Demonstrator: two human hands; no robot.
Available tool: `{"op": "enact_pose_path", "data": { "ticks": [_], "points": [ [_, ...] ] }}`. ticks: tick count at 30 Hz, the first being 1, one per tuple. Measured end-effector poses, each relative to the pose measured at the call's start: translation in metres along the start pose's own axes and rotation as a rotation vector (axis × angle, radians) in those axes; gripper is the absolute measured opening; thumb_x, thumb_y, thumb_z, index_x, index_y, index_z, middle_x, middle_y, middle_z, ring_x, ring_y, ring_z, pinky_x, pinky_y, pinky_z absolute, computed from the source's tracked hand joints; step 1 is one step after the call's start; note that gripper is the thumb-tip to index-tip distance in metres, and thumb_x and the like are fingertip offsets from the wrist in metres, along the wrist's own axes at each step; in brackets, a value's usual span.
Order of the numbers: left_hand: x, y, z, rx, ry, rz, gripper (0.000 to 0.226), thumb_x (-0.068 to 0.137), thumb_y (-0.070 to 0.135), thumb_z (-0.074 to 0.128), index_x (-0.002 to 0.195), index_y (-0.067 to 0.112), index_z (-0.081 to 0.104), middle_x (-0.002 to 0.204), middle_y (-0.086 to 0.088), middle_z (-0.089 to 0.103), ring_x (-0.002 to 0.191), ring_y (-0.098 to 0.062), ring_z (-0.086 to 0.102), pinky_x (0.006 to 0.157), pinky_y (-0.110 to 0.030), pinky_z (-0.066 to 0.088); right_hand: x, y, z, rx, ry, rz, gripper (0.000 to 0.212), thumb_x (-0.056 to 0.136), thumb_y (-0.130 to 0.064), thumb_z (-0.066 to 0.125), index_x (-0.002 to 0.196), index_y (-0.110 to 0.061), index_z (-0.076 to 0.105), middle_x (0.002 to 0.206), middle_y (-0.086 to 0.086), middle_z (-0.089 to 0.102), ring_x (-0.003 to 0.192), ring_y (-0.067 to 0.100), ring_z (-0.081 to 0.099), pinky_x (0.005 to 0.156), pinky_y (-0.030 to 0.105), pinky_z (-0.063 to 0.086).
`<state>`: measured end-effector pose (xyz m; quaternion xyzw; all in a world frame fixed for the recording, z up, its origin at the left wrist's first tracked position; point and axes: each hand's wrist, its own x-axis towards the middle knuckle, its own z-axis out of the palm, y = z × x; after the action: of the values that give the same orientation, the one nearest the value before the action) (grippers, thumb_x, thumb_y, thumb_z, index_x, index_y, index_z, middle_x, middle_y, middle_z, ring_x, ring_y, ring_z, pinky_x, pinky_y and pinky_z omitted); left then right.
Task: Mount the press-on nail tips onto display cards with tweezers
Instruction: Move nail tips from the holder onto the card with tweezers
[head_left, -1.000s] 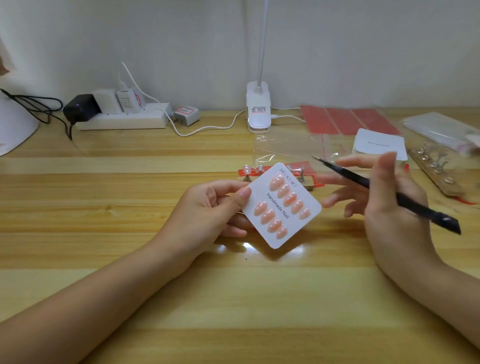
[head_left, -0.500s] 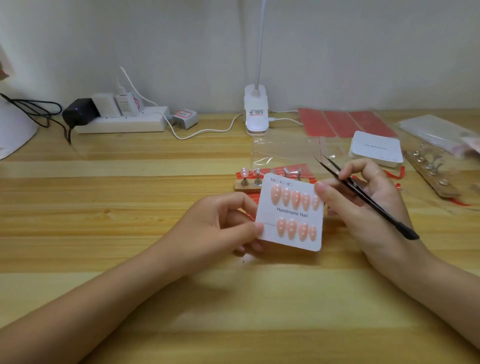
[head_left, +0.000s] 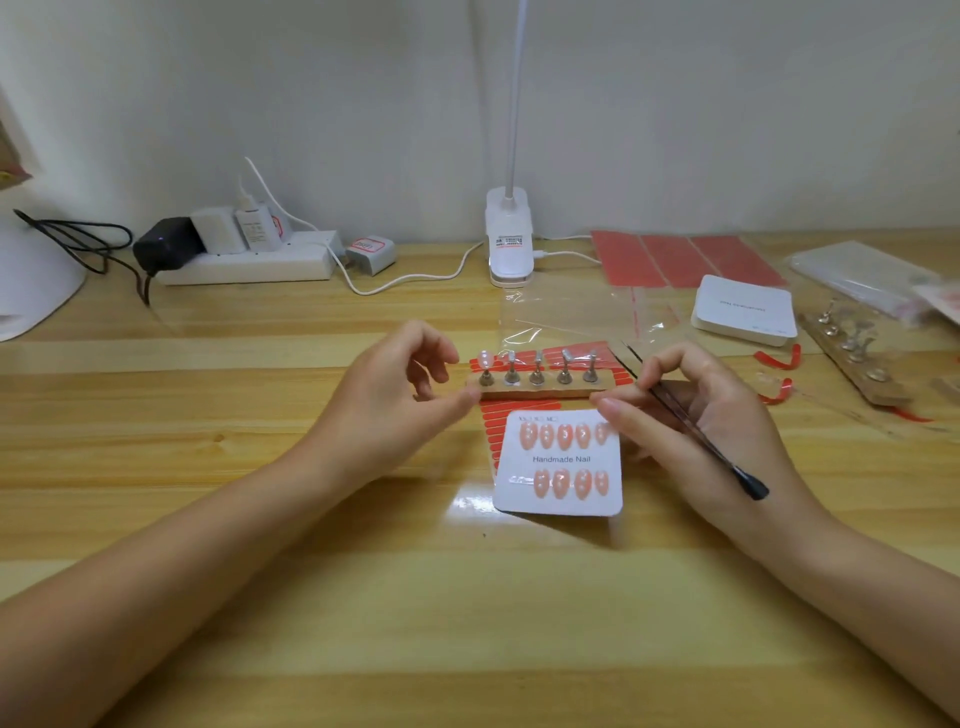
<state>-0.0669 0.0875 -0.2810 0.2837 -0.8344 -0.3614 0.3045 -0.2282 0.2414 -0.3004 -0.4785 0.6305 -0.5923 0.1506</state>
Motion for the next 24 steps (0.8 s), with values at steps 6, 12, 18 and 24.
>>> {"op": "enact_pose_path", "data": {
  "ticks": [6, 12, 18, 24],
  "points": [
    [0.020, -0.002, 0.013, 0.200, -0.057, -0.052, 0.023, 0.073, 0.037, 0.072, 0.088, 0.028, 0.056, 0.084, 0.015, 0.050, 0.071, 0.001, 0.048, 0.082, -0.032, 0.041, -0.002, -0.003, 0.000, -0.083, 0.024, -0.013, 0.019, 0.082, -0.019, 0.068, 0.079, -0.023, 0.049, 0.085, -0.004, 0.072, 0.075, 0.011, 0.068, 0.062, 0.027, 0.055],
    [0.024, 0.000, 0.021, 0.113, -0.034, -0.123, 0.018, 0.078, 0.028, 0.072, 0.065, 0.028, 0.058, 0.071, 0.016, 0.061, 0.062, -0.001, 0.051, 0.075, -0.029, 0.042, -0.004, -0.006, 0.002, -0.130, -0.026, -0.061, 0.016, 0.086, -0.019, 0.064, 0.079, -0.023, 0.049, 0.070, 0.016, 0.064, 0.064, 0.035, 0.059, 0.049, 0.035, 0.044],
    [0.019, -0.006, 0.024, -0.046, 0.023, -0.101, 0.025, 0.078, 0.012, 0.072, 0.064, 0.029, 0.059, 0.068, 0.014, 0.061, 0.055, 0.004, 0.052, 0.054, -0.004, 0.038, -0.004, -0.007, 0.004, -0.135, -0.023, -0.039, 0.015, 0.087, -0.023, 0.061, 0.080, -0.027, 0.049, 0.068, 0.002, 0.062, 0.047, 0.016, 0.051, 0.042, 0.019, 0.043],
    [0.016, -0.009, 0.025, -0.034, 0.065, -0.091, 0.025, 0.078, 0.017, 0.073, 0.065, 0.035, 0.061, 0.073, 0.021, 0.060, 0.061, 0.005, 0.054, 0.057, -0.001, 0.039, -0.003, -0.012, 0.004, -0.002, 0.091, -0.003, 0.015, 0.083, -0.038, 0.053, 0.079, -0.024, 0.052, 0.076, -0.007, 0.072, 0.072, -0.003, 0.064, 0.064, 0.005, 0.041]
  ]
}}
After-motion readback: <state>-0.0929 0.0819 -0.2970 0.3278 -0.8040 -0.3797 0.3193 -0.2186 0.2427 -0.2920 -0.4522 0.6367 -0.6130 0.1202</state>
